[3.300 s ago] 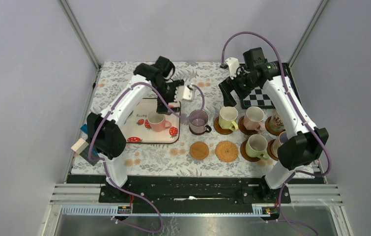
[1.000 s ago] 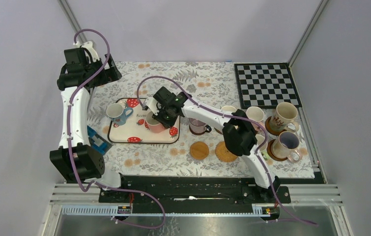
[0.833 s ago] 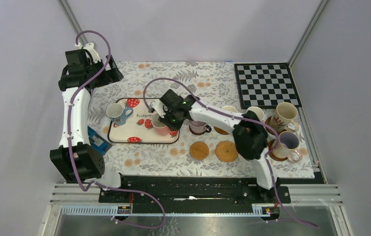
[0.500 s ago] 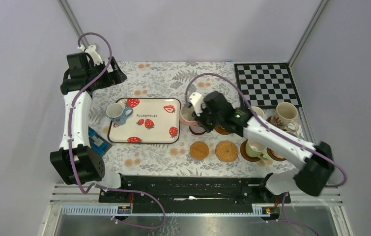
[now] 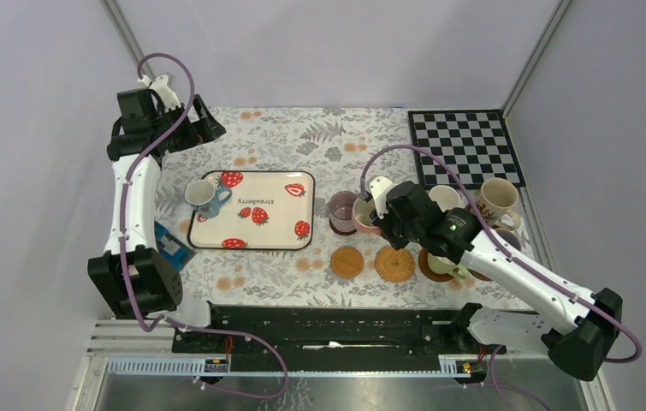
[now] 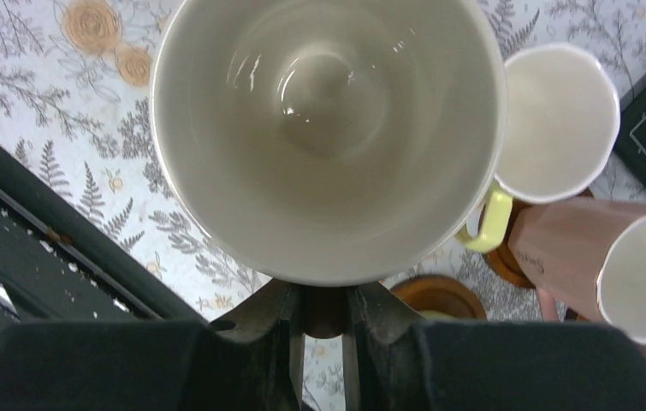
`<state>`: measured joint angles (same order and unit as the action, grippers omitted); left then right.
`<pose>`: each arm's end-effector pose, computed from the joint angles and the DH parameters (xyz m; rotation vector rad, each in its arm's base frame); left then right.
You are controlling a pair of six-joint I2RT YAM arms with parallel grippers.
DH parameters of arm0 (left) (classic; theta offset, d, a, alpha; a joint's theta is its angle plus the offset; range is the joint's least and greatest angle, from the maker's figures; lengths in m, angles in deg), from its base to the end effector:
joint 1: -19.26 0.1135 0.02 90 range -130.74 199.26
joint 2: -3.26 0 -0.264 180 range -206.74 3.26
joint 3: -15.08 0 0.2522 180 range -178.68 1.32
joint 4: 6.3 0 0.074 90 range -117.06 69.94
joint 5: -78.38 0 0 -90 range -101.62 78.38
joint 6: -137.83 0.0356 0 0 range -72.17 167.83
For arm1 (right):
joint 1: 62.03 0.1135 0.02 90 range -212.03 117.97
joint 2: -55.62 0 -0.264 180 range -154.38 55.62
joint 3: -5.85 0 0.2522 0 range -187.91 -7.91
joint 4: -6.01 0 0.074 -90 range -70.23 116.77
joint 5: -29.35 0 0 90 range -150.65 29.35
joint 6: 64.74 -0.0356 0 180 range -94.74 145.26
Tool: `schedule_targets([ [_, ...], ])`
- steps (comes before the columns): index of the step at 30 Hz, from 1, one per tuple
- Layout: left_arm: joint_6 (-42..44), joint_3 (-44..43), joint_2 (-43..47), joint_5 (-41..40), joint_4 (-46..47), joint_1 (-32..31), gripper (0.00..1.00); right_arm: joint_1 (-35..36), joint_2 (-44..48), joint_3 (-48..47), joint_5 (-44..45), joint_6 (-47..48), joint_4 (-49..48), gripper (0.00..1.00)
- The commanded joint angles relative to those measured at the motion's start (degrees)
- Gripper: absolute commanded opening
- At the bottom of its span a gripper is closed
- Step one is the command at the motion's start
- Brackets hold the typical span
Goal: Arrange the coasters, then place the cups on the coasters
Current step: Place the cup on the coaster.
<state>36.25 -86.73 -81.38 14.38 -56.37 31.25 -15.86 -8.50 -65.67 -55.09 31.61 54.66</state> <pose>0.3214 0.0523 0.3932 -0.1707 2.1104 -0.4809 0.1667 0.1687 0.3114 -0.9717 2.0839 0.2497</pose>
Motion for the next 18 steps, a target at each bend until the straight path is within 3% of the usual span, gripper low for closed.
schedule_targets([
  [1, -1.21, -3.48, -1.20, 2.26, 2.92, 0.18, 0.99, -1.00, 5.34, -1.30, 0.15, -1.56, 2.37, 0.00],
  [9, -2.34, -2.02, -1.01, 2.20, 4.05, 0.24, 0.99, -2.04, 5.78, -1.99, -0.83, 3.82, 12.17, 0.00],
  [18, -2.90, -2.62, -2.06, 2.64, 4.85, 0.05, 0.99, -7.96, 2.00, -0.32, -3.62, 5.17, 10.94, 0.00],
])
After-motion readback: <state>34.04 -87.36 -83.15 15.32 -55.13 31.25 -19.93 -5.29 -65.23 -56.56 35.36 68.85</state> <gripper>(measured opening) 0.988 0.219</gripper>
